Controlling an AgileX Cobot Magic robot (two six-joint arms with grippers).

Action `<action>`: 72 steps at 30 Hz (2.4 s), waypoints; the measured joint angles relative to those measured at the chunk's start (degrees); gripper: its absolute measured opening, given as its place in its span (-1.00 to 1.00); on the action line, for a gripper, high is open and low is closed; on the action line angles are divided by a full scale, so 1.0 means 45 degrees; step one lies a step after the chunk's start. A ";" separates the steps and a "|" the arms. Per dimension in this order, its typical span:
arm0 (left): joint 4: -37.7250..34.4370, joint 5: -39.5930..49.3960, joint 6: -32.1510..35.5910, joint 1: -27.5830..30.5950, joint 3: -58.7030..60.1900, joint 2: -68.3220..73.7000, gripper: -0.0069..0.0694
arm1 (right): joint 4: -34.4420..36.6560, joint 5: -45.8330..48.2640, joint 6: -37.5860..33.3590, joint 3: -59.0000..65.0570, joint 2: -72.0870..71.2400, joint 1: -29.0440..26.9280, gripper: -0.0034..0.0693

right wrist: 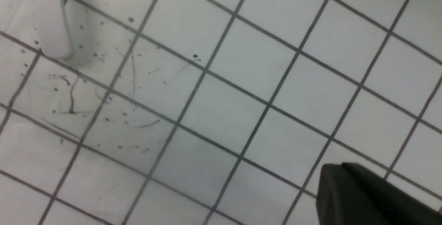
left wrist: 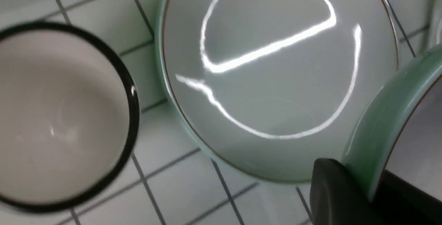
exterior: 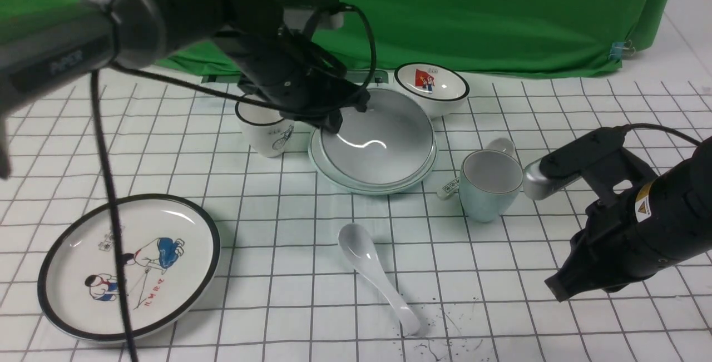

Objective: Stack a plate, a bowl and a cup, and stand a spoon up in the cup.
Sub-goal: Use the left arm to put the blue rice bowl into the blue large plate in the middle, then use the right arm to grab a blue teacup

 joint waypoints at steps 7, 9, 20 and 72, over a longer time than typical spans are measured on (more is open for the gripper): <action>0.1022 0.0822 -0.1127 0.0011 -0.3413 0.2867 -0.86 | 0.0000 -0.0004 0.0000 0.0000 0.0000 0.0000 -0.85; 0.1491 0.1234 -0.1380 0.0011 -0.4034 0.3418 -0.85 | 0.0000 -0.0004 0.0000 0.0000 0.0000 0.0000 -0.85; 0.2324 0.0918 -0.2091 0.0050 -0.4612 0.4104 -0.38 | 0.0000 -0.0032 0.0000 0.0000 0.0000 0.0000 -0.83; 0.0600 -0.5398 -0.0942 0.0059 1.2795 -1.1582 -0.91 | -0.0282 0.1364 -0.0389 -0.8256 0.6277 -0.1242 -0.73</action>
